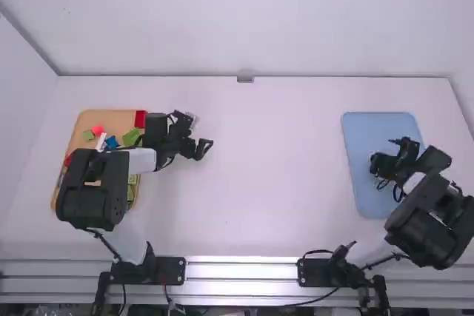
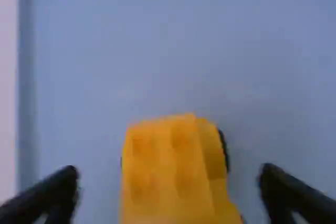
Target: Assemble lego blocks to make yellow taxi
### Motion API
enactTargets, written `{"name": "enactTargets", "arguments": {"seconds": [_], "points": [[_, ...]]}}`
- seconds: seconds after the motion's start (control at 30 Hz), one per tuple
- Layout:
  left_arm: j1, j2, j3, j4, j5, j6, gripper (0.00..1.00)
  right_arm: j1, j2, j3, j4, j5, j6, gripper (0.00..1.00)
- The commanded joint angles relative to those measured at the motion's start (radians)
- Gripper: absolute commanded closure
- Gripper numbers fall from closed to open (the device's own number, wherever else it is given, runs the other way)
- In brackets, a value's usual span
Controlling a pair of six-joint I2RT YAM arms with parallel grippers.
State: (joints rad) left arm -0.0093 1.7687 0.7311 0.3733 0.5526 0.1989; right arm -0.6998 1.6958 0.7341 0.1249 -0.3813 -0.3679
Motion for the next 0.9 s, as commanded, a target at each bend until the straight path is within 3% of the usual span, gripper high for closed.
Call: {"name": "enactTargets", "arguments": {"seconds": [0.0, 0.07, 0.23, 0.4, 0.7, 0.77, 0.87], "points": [[0.002, -0.062, -0.005, -0.008, -0.019, -0.057, 0.01, 0.048, -0.030, 0.112, -0.106, 0.088, 0.005, 0.02], [0.002, -0.114, -0.005, -0.044, -0.030, -0.053, 0.01, 0.094, -0.069, 0.180, -0.252, 0.187, 0.021, 0.02], [-0.036, -0.287, -0.005, -0.191, -0.189, -0.053, 0.01, 0.220, -0.165, 0.275, -0.444, 0.357, 0.095, 0.02], [-0.117, -0.541, -0.005, -0.375, -0.359, -0.053, 0.01, 0.406, -0.316, 0.280, -0.509, 0.352, 0.072, 0.02], [-0.172, -0.901, -0.005, -0.495, -0.364, -0.053, 0.01, 0.777, -0.486, 0.280, -0.530, 0.360, 0.072, 0.02], [-0.162, -0.949, -0.012, -0.498, -0.362, -0.059, 0.01, 0.818, -0.504, 0.275, -0.524, 0.364, 0.078, 0.02], [-0.137, -0.974, -0.036, -0.473, -0.387, -0.084, 0.04, 0.794, -0.529, 0.251, -0.500, 0.381, 0.102, 0.05]]}}
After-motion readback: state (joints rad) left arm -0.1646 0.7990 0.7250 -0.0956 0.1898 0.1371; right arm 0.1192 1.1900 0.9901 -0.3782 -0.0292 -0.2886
